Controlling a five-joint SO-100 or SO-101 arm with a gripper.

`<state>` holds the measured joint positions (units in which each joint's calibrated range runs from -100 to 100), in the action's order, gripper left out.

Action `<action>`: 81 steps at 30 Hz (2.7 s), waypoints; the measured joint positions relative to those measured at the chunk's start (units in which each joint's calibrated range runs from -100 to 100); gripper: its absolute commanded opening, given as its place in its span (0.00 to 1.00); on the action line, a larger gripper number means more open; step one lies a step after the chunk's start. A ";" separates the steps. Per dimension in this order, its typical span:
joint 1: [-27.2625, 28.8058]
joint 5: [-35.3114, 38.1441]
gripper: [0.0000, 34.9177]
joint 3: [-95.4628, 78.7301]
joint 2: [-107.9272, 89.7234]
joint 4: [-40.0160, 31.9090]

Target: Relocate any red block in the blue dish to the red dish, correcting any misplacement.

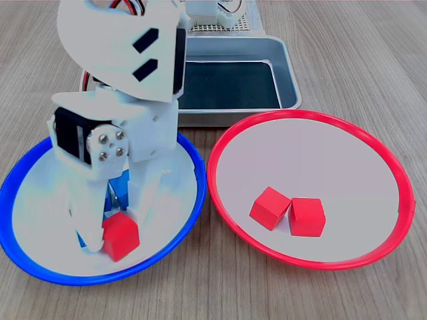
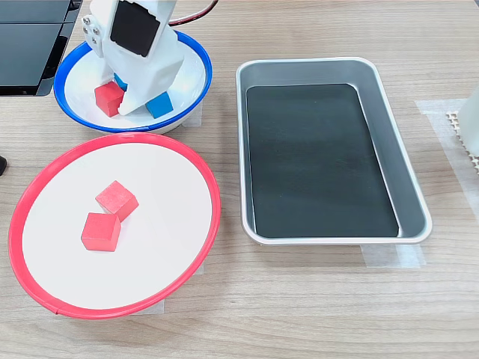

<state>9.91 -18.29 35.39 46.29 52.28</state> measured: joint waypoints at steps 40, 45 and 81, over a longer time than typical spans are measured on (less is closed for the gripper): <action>-17.35 15.63 0.01 -24.86 -27.45 1.14; -20.00 17.97 0.01 -29.13 -29.50 1.14; -23.10 24.57 0.43 -33.76 -21.48 -7.01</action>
<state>-13.19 6.28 1.63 24.81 45.27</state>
